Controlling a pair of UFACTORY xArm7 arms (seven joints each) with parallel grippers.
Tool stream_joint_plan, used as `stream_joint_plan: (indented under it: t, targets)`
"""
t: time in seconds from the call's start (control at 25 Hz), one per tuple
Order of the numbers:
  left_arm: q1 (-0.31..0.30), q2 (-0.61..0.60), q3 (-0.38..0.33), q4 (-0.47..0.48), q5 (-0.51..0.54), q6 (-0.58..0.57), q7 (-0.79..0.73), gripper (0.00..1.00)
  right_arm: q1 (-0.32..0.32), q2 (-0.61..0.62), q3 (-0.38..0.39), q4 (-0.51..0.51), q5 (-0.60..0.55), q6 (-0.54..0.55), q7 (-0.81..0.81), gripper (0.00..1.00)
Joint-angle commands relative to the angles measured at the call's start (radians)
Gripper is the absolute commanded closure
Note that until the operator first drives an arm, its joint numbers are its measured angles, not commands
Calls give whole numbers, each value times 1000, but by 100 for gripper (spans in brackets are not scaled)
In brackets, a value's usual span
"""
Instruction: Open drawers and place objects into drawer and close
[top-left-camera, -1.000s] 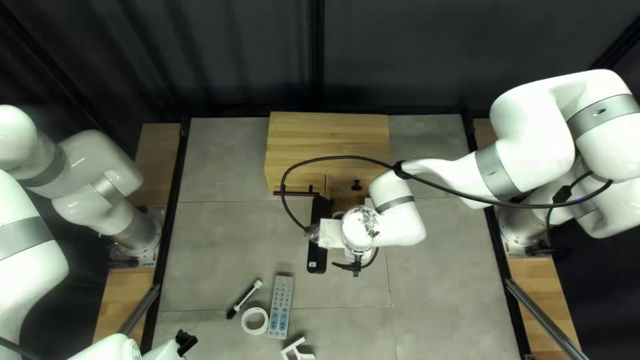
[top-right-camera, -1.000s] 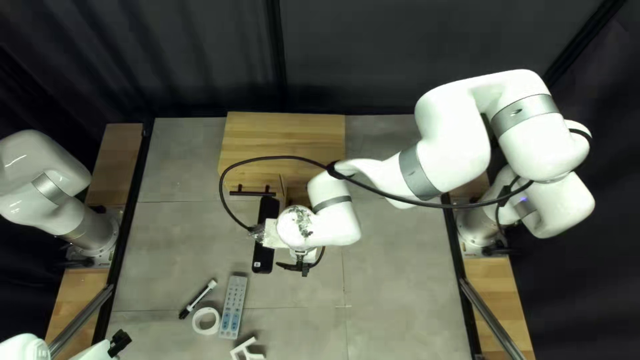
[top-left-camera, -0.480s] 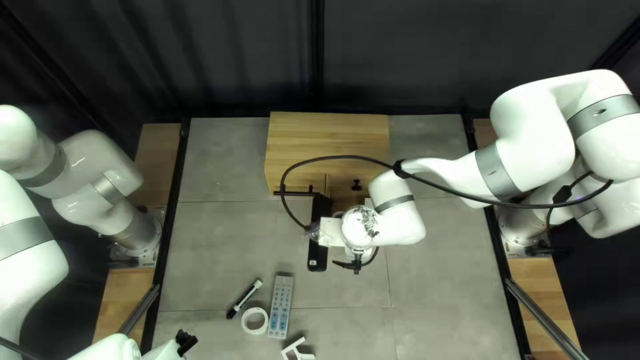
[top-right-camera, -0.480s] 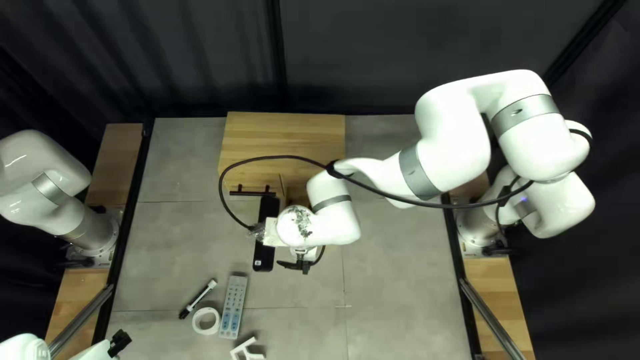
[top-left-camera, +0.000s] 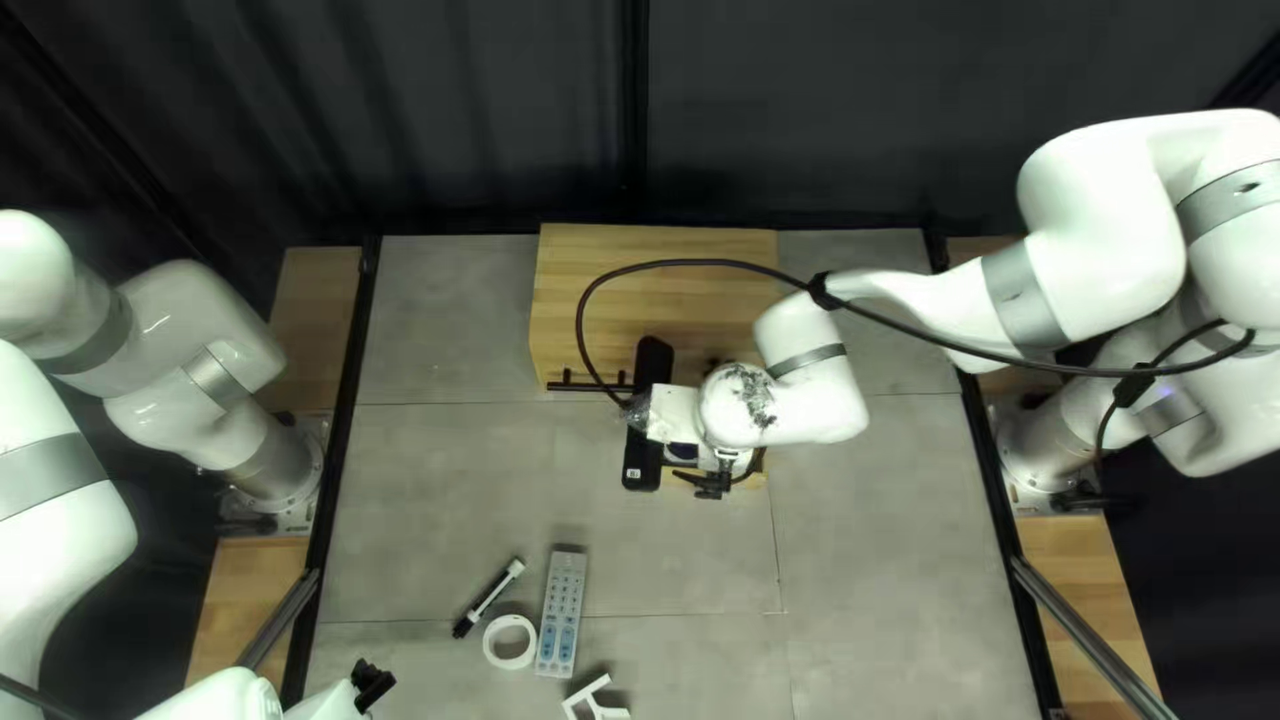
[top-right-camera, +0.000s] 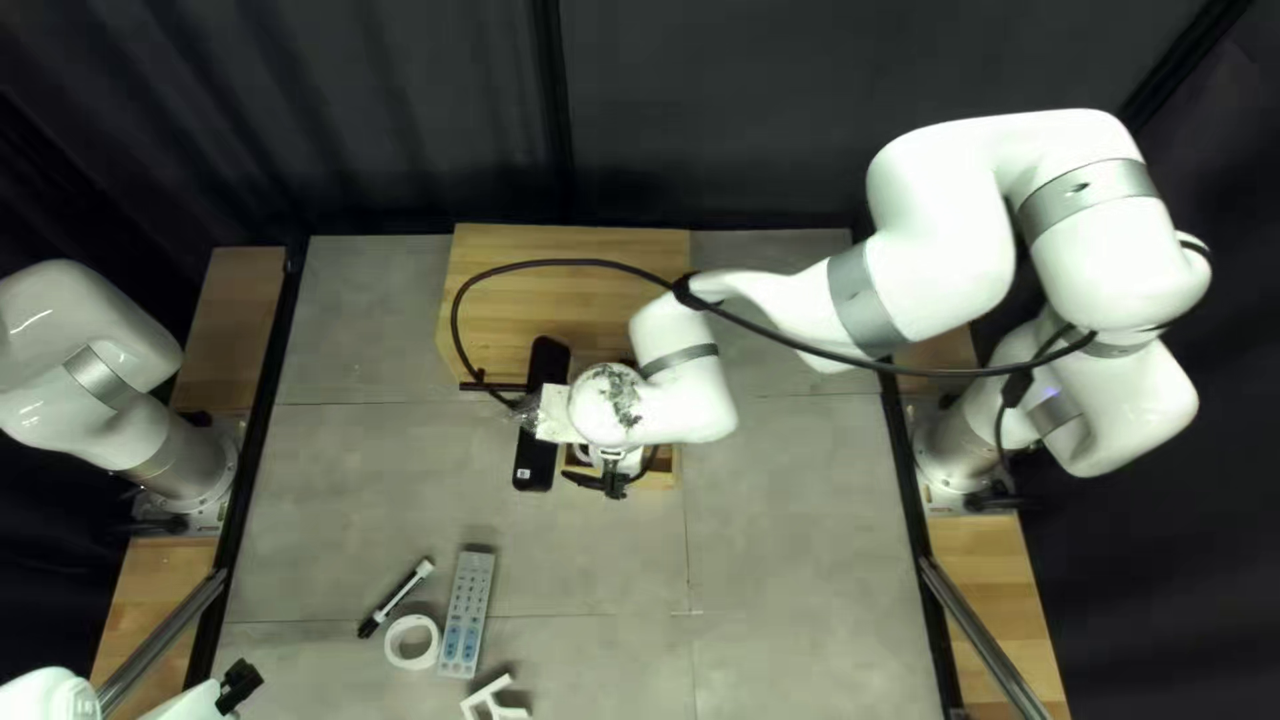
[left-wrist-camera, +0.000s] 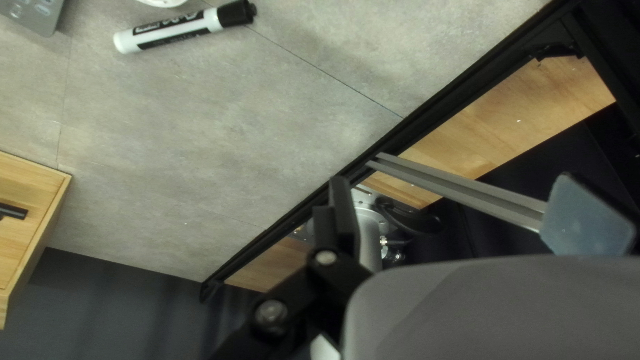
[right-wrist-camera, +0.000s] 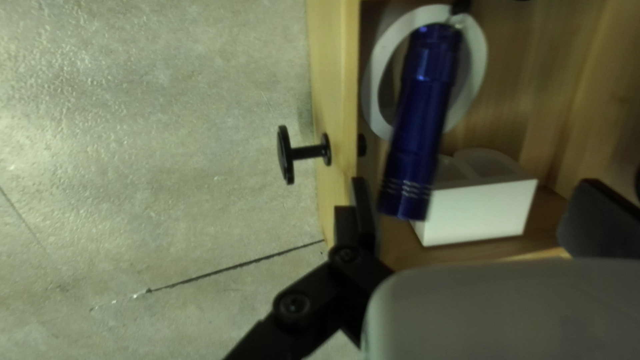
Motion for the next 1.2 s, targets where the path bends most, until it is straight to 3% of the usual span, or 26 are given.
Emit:
stream_joint_plan:
  t: [0.04, 0.44, 1.04, 1.2]
  targets:
    - [0, 0, 0, 0, 0, 0, 0, 0, 23, 5, 18, 2, -19, -4, -1, 0]
    - [0, 0, 0, 0, 0, 0, 0, 0, 24, -30, 4, -43, -108, -13, -9, 0]
    - [0, 0, 0, 0, 0, 0, 0, 0, 47, -5, 49, -64, 22, -57, 38, 0]
    - [0, 0, 0, 0, 0, 0, 0, 0, 58, 28, 63, -25, 46, -51, 49, 0]
